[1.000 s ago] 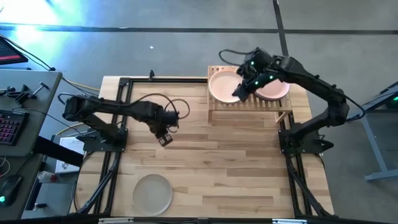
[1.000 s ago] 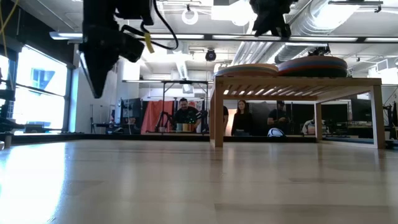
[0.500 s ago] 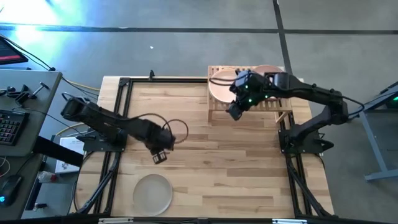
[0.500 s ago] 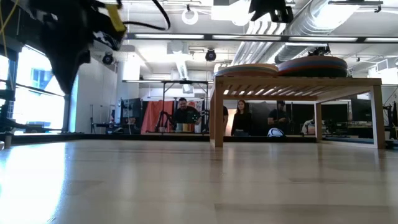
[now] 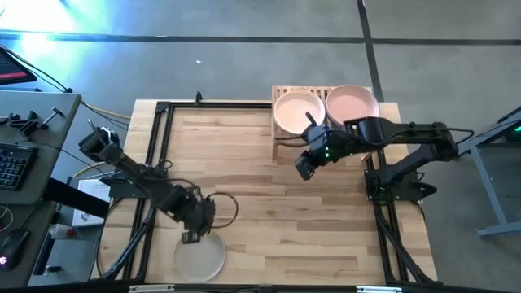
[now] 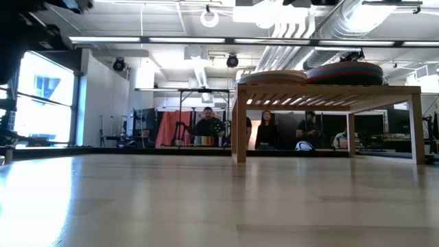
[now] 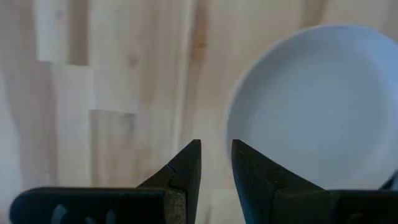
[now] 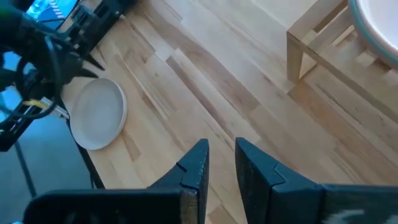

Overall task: Place and stack plates onto a shelf
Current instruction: Stack the grey plate on top of the light orange plate on the shelf

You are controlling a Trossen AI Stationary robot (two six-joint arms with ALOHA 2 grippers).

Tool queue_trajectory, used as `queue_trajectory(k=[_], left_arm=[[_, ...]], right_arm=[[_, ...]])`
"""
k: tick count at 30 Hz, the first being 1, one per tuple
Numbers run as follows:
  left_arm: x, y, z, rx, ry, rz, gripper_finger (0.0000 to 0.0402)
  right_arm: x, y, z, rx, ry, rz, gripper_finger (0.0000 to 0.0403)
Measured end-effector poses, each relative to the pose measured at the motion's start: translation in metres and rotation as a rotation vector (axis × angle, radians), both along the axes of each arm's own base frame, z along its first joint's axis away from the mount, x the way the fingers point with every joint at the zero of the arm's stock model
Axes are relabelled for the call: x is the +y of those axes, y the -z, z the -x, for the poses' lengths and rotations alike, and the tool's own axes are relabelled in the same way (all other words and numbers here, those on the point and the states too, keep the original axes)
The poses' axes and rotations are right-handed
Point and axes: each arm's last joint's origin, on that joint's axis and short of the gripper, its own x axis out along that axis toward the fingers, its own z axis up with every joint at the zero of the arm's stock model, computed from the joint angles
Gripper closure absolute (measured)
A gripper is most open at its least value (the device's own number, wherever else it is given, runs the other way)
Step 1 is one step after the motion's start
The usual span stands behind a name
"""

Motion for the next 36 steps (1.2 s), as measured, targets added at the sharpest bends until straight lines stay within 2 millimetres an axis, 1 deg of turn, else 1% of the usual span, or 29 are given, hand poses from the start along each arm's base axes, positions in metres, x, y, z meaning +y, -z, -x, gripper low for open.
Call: queue_trajectory(k=[5, 8, 11, 14, 19, 27, 30, 36], left_arm=[[-0.019, -0.001, 0.006, -0.074, -0.013, 0.017, 0.0323], [-0.028, -0.002, 0.009, -0.114, -0.008, 0.016, 0.0323], [-0.033, 0.001, 0.011, -0.115, 0.011, 0.008, 0.0323], [-0.039, 0.01, 0.011, -0.087, 0.028, -0.016, 0.0323], [-0.045, 0.031, 0.005, -0.046, 0.032, -0.092, 0.0323], [-0.054, 0.062, 0.0, 0.064, 0.047, -0.133, 0.0323], [-0.055, 0.07, -0.001, 0.092, 0.026, -0.161, 0.0323], [-0.055, 0.075, -0.002, 0.107, -0.027, -0.17, 0.0323]], right_arm=[[0.016, 0.0, 0.002, -0.006, -0.008, 0.025, 0.0345], [0.024, 0.0, 0.003, -0.009, -0.024, 0.033, 0.0345], [0.03, 0.0, 0.004, -0.013, -0.03, 0.042, 0.0345], [0.035, 0.0, 0.005, -0.017, -0.024, 0.049, 0.0345], [0.042, -0.001, 0.006, -0.02, -0.043, 0.056, 0.0345], [0.045, -0.001, 0.007, -0.029, -0.026, 0.083, 0.0345], [0.045, -0.001, 0.007, -0.029, -0.026, 0.083, 0.0345], [0.045, -0.001, 0.007, -0.028, -0.027, 0.083, 0.0345]])
